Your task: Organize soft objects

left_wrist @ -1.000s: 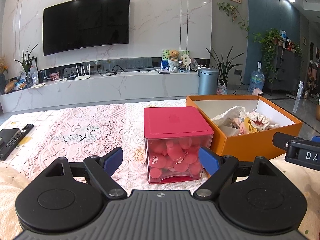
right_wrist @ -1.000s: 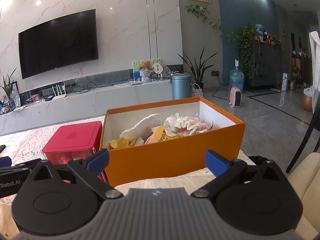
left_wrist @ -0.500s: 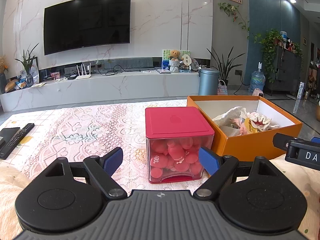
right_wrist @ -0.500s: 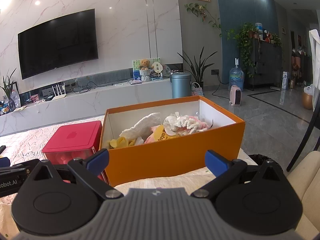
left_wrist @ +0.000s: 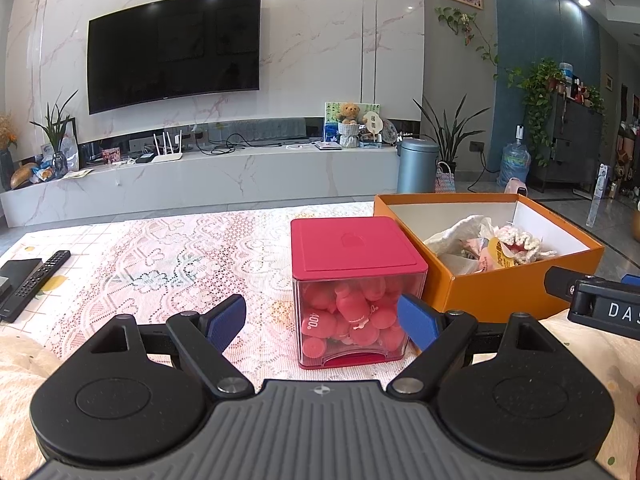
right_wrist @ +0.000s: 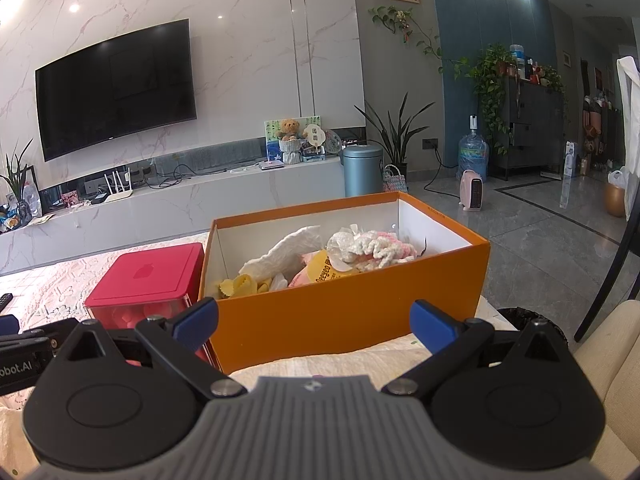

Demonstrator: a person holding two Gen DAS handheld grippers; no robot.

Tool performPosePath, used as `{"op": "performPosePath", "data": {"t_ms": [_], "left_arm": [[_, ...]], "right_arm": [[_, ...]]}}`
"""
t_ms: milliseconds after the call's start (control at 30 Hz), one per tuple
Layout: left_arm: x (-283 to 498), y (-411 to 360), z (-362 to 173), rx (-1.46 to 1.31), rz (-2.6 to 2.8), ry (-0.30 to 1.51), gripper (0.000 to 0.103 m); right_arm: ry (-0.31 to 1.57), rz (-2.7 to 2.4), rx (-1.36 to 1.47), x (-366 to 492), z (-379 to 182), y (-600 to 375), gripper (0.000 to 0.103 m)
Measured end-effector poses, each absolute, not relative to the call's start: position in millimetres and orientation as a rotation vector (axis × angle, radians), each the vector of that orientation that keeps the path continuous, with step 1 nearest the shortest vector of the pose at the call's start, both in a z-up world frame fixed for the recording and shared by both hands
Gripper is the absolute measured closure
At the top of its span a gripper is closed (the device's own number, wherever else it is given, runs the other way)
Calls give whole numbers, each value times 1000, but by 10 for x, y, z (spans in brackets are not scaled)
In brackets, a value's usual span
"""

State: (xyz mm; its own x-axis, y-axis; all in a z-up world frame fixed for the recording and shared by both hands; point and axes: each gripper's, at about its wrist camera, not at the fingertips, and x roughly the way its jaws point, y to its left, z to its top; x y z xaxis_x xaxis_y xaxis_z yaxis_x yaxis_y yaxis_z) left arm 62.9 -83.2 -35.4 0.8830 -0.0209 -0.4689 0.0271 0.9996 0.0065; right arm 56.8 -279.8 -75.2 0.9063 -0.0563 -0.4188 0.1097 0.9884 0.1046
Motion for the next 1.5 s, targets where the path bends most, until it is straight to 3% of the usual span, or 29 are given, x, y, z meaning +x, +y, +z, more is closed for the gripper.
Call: {"op": "performPosePath", "data": {"t_ms": [1500], "left_arm": [[601,-807,-308,-11,-19,464,3]], "right_arm": [[433,-94,117,557,-736,-2771,3]]}}
